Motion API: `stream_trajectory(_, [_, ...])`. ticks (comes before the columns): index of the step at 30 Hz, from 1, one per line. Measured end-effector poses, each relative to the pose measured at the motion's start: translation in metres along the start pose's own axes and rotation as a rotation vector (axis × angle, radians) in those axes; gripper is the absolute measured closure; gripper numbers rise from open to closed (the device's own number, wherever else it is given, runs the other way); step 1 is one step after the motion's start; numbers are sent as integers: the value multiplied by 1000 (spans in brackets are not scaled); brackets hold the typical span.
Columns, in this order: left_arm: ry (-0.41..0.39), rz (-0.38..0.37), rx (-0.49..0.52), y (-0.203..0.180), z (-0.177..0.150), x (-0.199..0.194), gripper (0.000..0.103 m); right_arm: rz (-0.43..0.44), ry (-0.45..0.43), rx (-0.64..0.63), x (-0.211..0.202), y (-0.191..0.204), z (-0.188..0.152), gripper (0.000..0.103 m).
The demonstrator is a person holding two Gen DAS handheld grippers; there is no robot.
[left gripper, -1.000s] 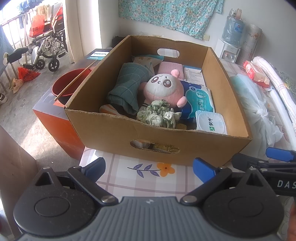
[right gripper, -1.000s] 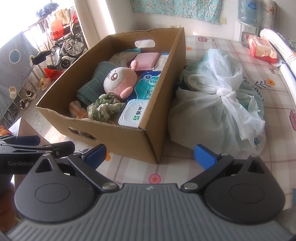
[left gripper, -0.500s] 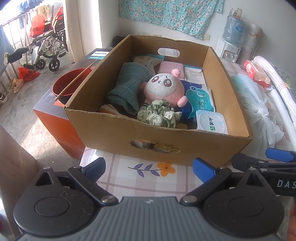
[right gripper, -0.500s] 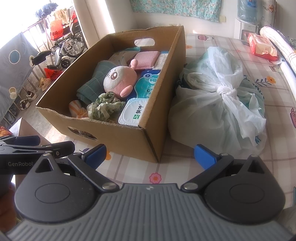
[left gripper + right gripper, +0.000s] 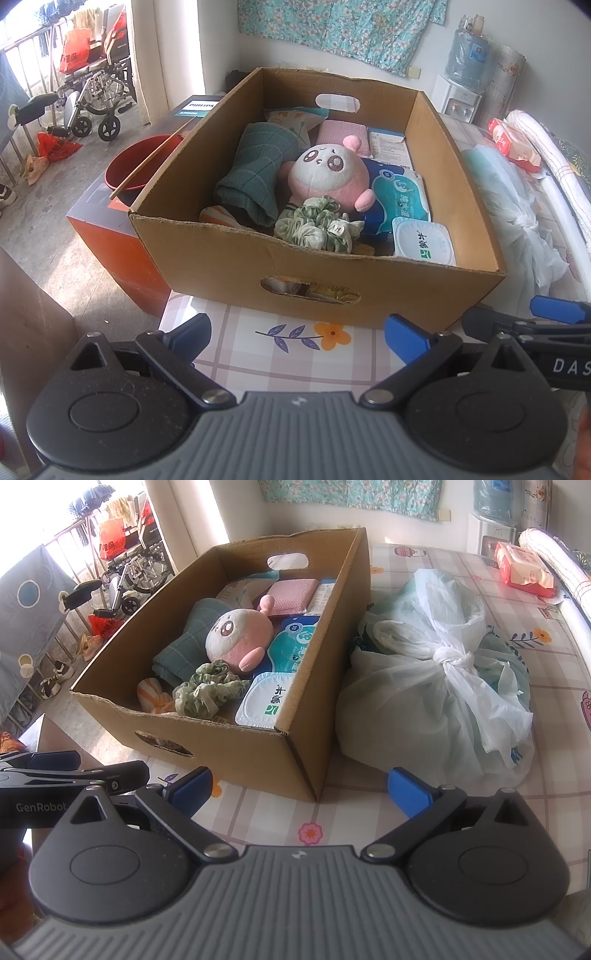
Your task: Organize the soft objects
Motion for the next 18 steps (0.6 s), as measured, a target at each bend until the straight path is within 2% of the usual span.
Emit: stream_trajectory(18, [4, 1, -2, 2, -1, 1, 2, 1, 6, 4, 3, 1, -1, 1])
Point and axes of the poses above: each gripper's, at about its wrist camera, not at the fingertips, and x roughly the way its jaws point, y to its left, z to its top, the point moved 6 cm from there along x, roughly the way its jaws point, and after that the axes turned 6 degrees about z, right-handed, at the moved point
